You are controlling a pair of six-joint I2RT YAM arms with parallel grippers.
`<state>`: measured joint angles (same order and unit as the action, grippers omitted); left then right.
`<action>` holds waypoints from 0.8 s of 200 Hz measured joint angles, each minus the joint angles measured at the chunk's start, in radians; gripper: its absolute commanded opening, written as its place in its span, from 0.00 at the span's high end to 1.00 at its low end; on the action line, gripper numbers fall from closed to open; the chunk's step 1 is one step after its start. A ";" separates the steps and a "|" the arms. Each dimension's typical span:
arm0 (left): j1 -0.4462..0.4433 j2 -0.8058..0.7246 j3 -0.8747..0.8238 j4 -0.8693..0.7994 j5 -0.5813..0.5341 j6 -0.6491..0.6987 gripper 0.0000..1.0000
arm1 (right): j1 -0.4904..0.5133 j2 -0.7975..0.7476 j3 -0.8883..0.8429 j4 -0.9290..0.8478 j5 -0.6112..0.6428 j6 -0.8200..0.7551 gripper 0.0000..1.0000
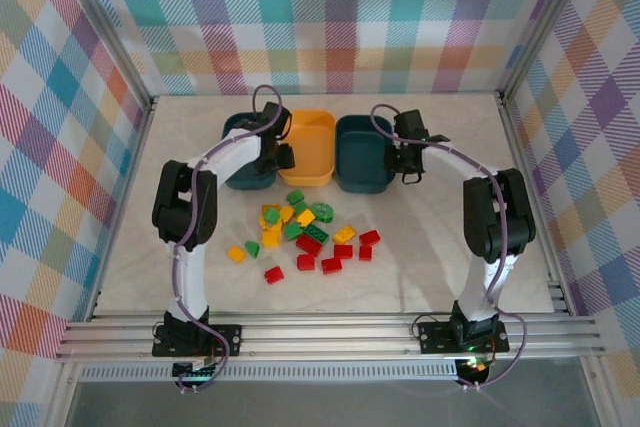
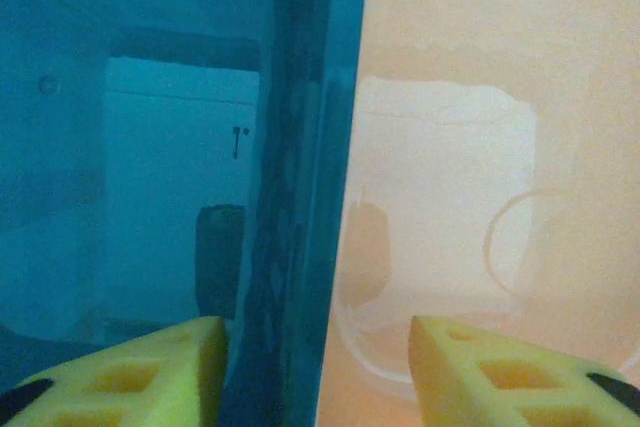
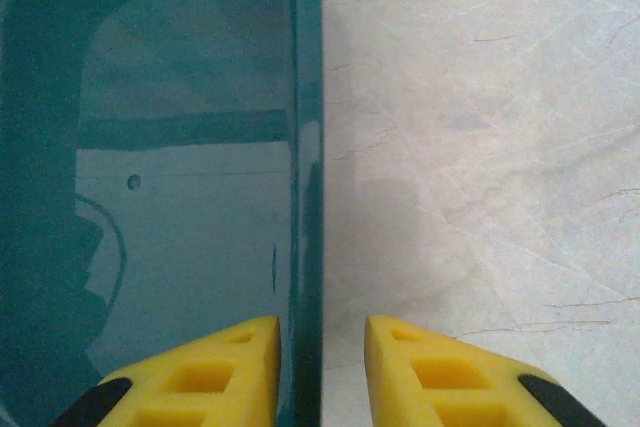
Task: Sort the legos into containers by color
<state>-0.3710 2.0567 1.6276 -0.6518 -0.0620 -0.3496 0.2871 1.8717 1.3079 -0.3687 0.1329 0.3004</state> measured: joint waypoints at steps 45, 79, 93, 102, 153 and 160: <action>0.000 -0.137 -0.045 -0.001 0.027 -0.005 0.24 | -0.006 -0.039 0.000 -0.008 -0.020 0.026 0.43; 0.000 -0.323 -0.110 0.010 0.014 -0.011 0.10 | -0.004 -0.204 -0.003 -0.030 -0.022 0.034 0.33; 0.000 -0.433 -0.190 0.046 0.004 -0.027 0.05 | 0.006 -0.300 -0.019 -0.033 -0.022 0.036 0.31; 0.000 -0.517 -0.265 0.078 -0.002 -0.041 0.03 | 0.026 -0.362 -0.040 -0.033 -0.023 0.037 0.27; 0.003 -0.991 -0.881 0.208 -0.064 -0.251 0.00 | 0.381 -0.473 -0.184 -0.048 -0.048 -0.016 0.33; 0.008 -1.051 -0.960 0.207 -0.072 -0.288 0.00 | 0.434 -0.451 -0.183 -0.048 -0.053 -0.028 0.32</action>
<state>-0.3630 1.0054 0.6678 -0.4446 -0.1337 -0.6373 0.7212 1.4208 1.1244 -0.4164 0.0803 0.2722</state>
